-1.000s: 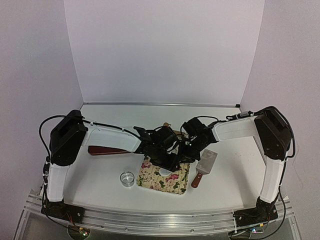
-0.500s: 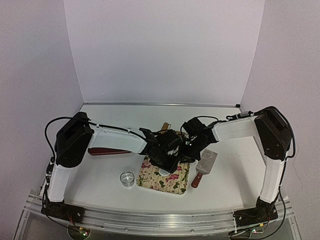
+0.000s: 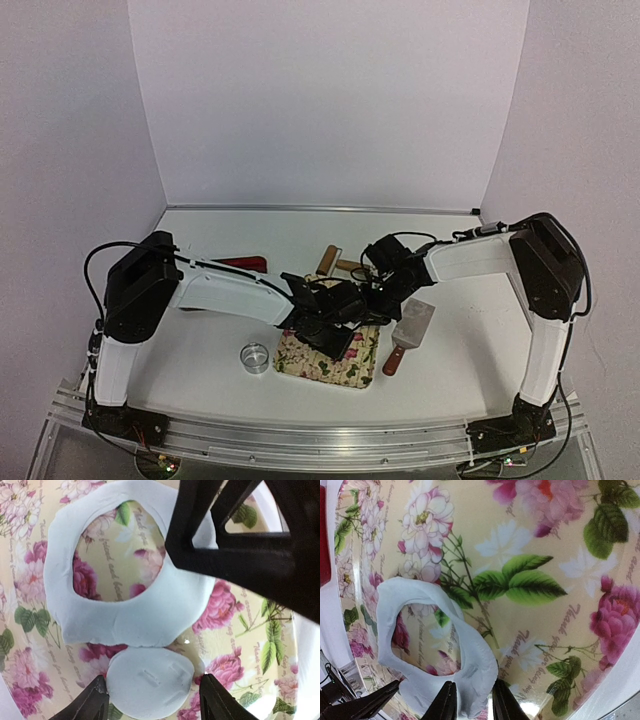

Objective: Roll out the dumpling wrappers from the dough
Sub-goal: Remove the dumpling wrapper from the work surface.

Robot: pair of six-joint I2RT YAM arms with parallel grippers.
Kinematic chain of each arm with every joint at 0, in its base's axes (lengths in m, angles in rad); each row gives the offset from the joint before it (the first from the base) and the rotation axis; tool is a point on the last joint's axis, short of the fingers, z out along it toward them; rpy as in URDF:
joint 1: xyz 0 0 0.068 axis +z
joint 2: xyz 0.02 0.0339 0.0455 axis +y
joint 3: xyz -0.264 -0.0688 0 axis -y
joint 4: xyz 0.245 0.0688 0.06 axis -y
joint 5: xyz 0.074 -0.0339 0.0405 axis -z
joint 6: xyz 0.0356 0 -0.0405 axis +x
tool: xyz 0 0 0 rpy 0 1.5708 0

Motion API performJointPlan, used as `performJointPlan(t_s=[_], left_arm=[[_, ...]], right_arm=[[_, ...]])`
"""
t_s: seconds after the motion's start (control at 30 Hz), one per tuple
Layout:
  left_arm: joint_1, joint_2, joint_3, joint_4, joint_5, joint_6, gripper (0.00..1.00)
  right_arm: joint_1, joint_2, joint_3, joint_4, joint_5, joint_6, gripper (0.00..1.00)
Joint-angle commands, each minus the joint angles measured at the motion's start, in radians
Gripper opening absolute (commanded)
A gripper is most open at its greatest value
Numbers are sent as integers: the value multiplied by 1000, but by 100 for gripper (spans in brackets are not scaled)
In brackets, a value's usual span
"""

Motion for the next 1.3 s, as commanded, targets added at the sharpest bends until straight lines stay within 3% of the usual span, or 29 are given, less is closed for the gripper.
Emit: performJointPlan(t_s=[0.0,0.4,0.93,1.17,1.27], left_arm=[[-10,36,-3,-48,16,-21,53],[-38,79,18,-144,8,6,50],[-107,-33,-192,-155,29,-55,44],[-108,-39,-184,-149,39,-42,44],[-109,-37,-183,-143,43,-35,44]], right_arm=[[4,-6,6,-51,57,10,0],[4,-13,-5,-52,62,15,0],[4,-17,2,-93,185,11,0],[22,-22,63,-114,83,-94,0],[48,-62,93,-178,134,-133,12]])
